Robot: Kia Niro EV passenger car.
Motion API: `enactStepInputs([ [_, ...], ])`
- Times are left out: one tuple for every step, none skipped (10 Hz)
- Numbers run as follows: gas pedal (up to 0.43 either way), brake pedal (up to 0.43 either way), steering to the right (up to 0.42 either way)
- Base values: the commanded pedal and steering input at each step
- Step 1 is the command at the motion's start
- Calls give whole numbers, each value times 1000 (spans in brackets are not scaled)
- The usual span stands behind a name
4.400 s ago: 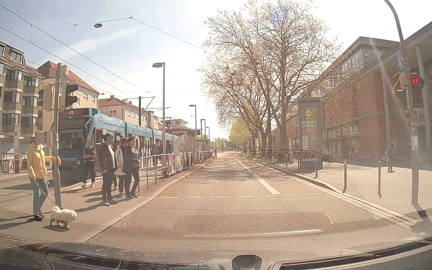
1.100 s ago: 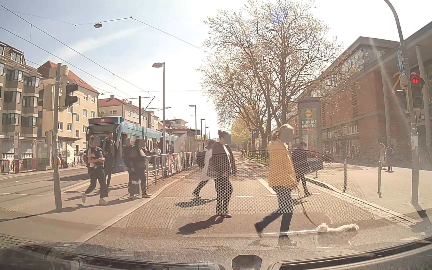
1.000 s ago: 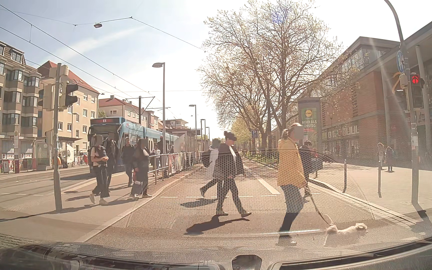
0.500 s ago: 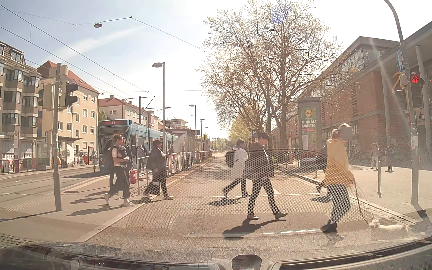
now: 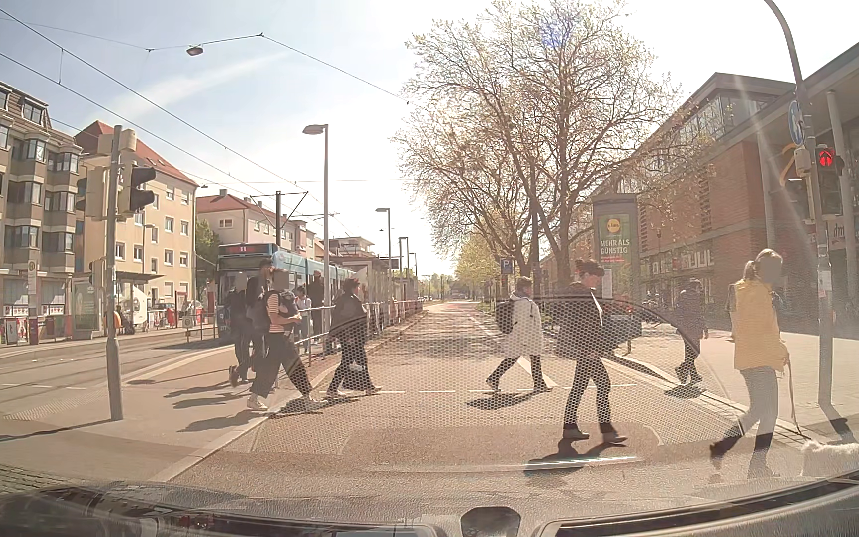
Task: Follow the waypoints while adhering to traffic rules and regulations
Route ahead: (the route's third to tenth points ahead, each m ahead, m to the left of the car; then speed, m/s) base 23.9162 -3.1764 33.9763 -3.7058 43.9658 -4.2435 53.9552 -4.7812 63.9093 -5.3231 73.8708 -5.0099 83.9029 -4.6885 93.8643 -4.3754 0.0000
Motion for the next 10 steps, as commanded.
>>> enactStepInputs([
  [0, 189, -6],
  [0, 189, -6],
  [0, 189, -6],
  [0, 189, -6],
  [0, 189, -6],
  [0, 189, -6],
  [0, 189, -6],
  [0, 189, -6],
  [0, 189, -6],
  [0, 189, -6],
])
